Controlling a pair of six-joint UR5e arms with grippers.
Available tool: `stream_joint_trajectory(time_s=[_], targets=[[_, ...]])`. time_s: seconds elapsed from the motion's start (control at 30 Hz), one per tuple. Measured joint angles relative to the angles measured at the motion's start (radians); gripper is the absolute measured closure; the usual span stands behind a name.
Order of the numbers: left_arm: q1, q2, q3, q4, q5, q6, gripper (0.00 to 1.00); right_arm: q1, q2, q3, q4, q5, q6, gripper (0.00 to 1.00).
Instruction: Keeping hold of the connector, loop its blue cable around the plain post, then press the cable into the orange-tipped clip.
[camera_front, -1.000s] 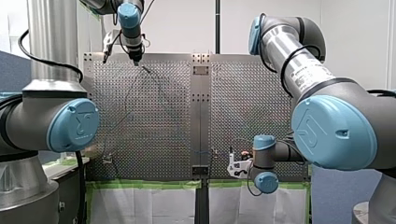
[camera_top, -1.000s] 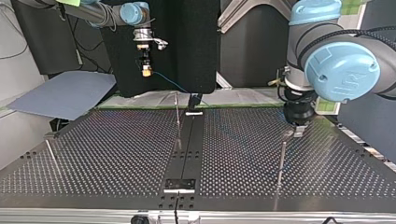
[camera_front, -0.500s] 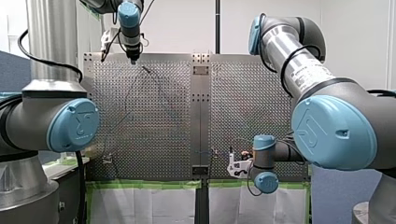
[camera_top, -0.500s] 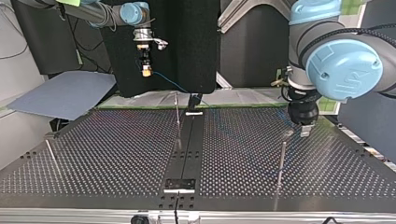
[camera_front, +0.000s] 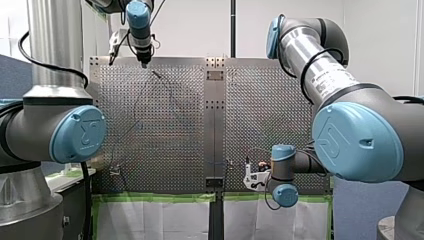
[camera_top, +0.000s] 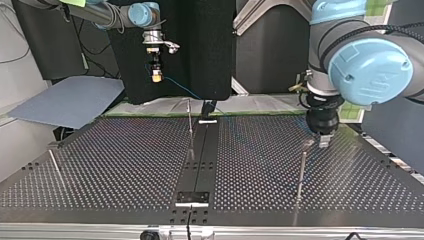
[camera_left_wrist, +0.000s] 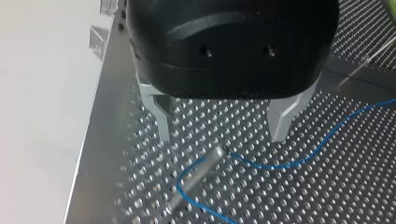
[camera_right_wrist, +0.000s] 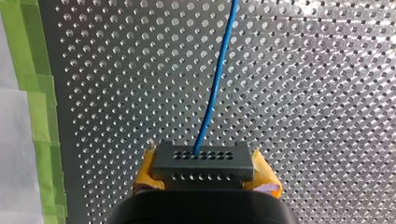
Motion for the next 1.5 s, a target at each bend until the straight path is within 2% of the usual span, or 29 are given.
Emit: stream_joint_trajectory(time_s=[0.17,0.27,0.4,0.53,0.67,0.8,1.0,1.2,1.5], targets=[[-0.010,0.001,0.002,0.029,0.048,0.046,0.00,-0.001,0.000,0.000,-0.002,-0.002,0.003,1.00],[-0.022,0.001,0.002,0.055,0.077,0.056,0.00,-0.001,0.000,0.000,-0.005,-0.006,0.007,1.00],[-0.035,0.000,0.002,0.090,0.113,0.054,0.00,0.000,0.000,0.000,-0.007,-0.007,0.009,1.00],[-0.042,-0.004,0.003,0.127,0.150,0.030,0.00,0.001,0.000,0.000,-0.010,-0.009,0.009,1.00],[-0.049,-0.034,0.021,0.170,0.172,0.017,0.00,0.002,0.000,0.000,-0.010,-0.012,0.009,1.00],[-0.061,-0.070,0.053,0.209,0.158,0.021,0.00,0.004,0.000,0.000,-0.009,-0.012,0.007,1.00],[-0.081,-0.132,0.099,0.271,0.111,0.025,0.00,0.005,0.000,0.000,-0.011,-0.020,0.006,1.00],[-0.093,-0.185,0.106,0.323,0.086,0.030,0.00,0.006,0.000,0.000,-0.010,-0.023,0.005,1.00],[-0.109,-0.232,0.106,0.351,0.026,0.060,0.00,0.008,0.000,0.000,-0.009,-0.023,0.005,1.00]])
